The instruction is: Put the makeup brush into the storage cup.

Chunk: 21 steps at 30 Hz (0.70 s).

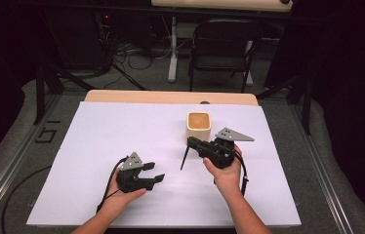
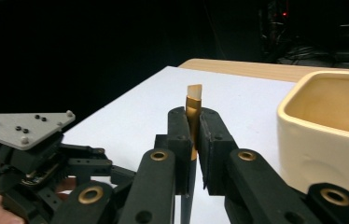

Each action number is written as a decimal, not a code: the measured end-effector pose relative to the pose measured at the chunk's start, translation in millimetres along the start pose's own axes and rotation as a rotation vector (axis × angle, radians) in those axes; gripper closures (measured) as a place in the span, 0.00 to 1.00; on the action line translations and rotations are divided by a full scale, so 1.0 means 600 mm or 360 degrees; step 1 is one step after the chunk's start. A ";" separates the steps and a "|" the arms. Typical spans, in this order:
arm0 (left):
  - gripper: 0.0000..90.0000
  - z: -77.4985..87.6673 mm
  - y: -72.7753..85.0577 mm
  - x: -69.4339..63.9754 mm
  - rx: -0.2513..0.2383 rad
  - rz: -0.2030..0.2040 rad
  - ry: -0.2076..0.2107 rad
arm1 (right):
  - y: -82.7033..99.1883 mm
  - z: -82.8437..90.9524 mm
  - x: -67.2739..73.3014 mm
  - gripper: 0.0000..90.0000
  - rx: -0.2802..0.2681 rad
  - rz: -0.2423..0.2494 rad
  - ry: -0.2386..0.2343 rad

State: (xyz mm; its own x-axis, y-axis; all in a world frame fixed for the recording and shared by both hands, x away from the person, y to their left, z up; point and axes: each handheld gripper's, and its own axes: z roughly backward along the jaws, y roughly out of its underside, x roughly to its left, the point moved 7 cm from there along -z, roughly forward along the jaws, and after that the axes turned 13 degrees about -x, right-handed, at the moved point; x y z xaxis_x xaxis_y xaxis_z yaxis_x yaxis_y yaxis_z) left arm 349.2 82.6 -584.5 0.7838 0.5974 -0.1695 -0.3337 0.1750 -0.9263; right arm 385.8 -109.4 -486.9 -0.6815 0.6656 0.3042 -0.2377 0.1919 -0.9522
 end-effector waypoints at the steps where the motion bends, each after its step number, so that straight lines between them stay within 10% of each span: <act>1: 0.43 0.001 0.000 0.001 0.0006 0.0000 -0.0003 | 0.000 0.001 -0.001 0.93 -0.0001 0.0014 0.0012; 21: 0.40 0.013 -0.007 0.026 -0.0009 -0.0018 -0.0125 | -0.022 0.022 -0.033 0.93 -0.0063 0.0192 0.0180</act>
State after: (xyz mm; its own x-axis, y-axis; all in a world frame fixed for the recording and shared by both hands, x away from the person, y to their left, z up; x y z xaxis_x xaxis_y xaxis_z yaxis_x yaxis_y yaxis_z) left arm 358.7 97.2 -581.0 0.7439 0.6551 -0.1324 -0.3221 0.1779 -0.9298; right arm 393.4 -134.8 -479.8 -0.6208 0.7619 0.1849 -0.1302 0.1324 -0.9826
